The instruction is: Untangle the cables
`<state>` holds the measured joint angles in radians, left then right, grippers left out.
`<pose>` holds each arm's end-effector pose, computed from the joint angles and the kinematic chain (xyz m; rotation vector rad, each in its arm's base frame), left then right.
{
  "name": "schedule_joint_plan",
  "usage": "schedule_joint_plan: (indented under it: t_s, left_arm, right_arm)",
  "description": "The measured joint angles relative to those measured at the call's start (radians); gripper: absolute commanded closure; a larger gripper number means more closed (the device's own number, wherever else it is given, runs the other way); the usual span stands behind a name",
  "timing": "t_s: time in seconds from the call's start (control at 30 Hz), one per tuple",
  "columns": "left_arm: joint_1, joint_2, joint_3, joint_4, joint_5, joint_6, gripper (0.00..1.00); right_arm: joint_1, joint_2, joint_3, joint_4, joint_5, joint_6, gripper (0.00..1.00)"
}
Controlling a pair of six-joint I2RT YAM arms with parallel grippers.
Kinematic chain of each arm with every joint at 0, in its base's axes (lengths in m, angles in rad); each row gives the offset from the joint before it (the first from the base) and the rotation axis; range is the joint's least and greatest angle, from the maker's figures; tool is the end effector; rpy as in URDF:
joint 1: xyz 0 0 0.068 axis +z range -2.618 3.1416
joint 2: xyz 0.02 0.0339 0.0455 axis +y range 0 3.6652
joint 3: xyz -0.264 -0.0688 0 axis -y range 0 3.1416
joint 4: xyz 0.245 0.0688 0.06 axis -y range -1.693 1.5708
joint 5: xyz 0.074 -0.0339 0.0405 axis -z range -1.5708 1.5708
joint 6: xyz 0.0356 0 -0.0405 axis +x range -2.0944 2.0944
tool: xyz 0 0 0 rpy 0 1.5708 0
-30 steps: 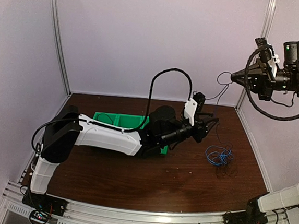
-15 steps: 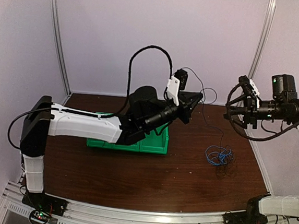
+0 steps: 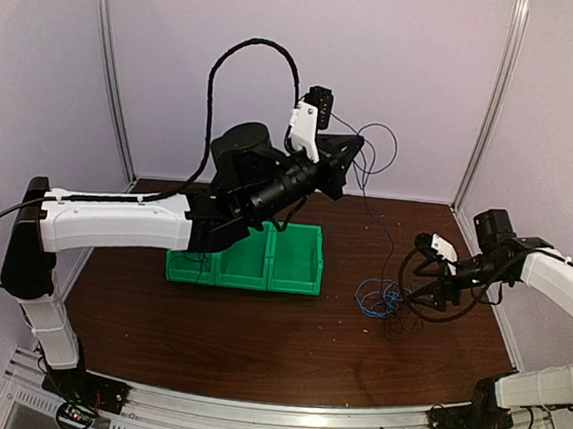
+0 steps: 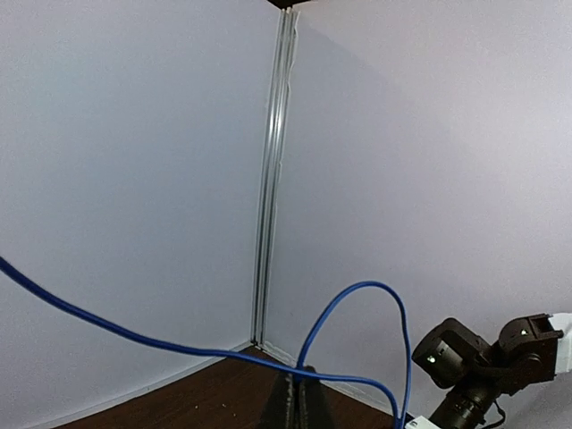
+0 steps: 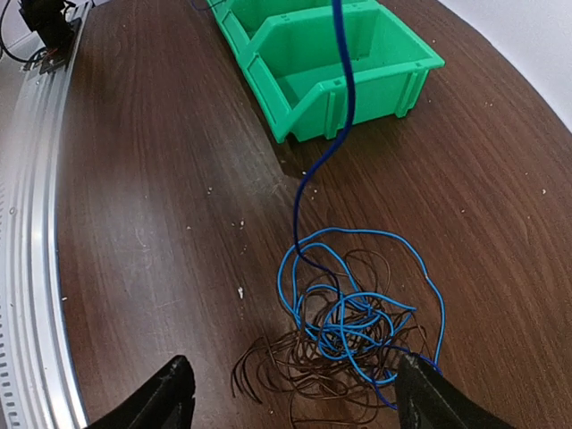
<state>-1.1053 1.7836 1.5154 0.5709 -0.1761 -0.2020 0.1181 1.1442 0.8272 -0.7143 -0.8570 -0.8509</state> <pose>0.1995 -0.3832 0.3970 0.4370 1.2670 -1.0072 0.2076 0.0517 0.2510 -1.2992 1.8583 0.7366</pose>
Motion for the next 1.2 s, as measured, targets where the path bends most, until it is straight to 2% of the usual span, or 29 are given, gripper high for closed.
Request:
schedule_joint_plan:
  t_s: [0.13, 0.3, 0.37, 0.4, 0.57, 0.63, 0.73, 0.93, 1.2]
  left_arm:
    - [0.000, -0.001, 0.071, -0.093, 0.002, 0.025, 1.00]
    - [0.000, -0.001, 0.190, -0.166, 0.023, 0.040, 1.00]
    - [0.000, -0.001, 0.228, -0.188, 0.029, 0.041, 1.00]
    - [0.000, -0.001, 0.243, -0.198, 0.032, 0.041, 1.00]
    - [0.000, 0.008, 0.348, -0.286, 0.038, 0.056, 1.00]
    - [0.000, 0.014, 0.415, -0.332, 0.038, 0.072, 1.00]
    - [0.000, 0.014, 0.504, -0.378, 0.033, 0.101, 1.00]
    - [0.000, 0.006, 0.636, -0.427, 0.014, 0.151, 1.00]
    - [0.000, -0.023, 0.718, -0.481, 0.011, 0.183, 1.00]
  right_arm:
    - [0.004, 0.142, -0.014, 0.070, 0.021, -0.038, 0.08]
    - [0.056, 0.277, -0.013, 0.148, 0.039, -0.053, 0.09]
    - [0.100, 0.312, -0.013, 0.196, 0.063, -0.052, 0.16]
    - [0.118, 0.330, -0.012, 0.218, 0.074, -0.050, 0.24]
    - [0.152, 0.448, 0.016, 0.297, 0.133, -0.027, 0.72]
    - [0.152, 0.488, 0.023, 0.326, 0.171, -0.010, 0.82]
    - [0.152, 0.517, 0.024, 0.350, 0.217, 0.007, 0.90]
    - [0.128, 0.520, 0.024, 0.375, 0.276, 0.040, 0.95]
    - [-0.042, 0.462, 0.017, 0.354, 0.297, 0.034, 1.00]
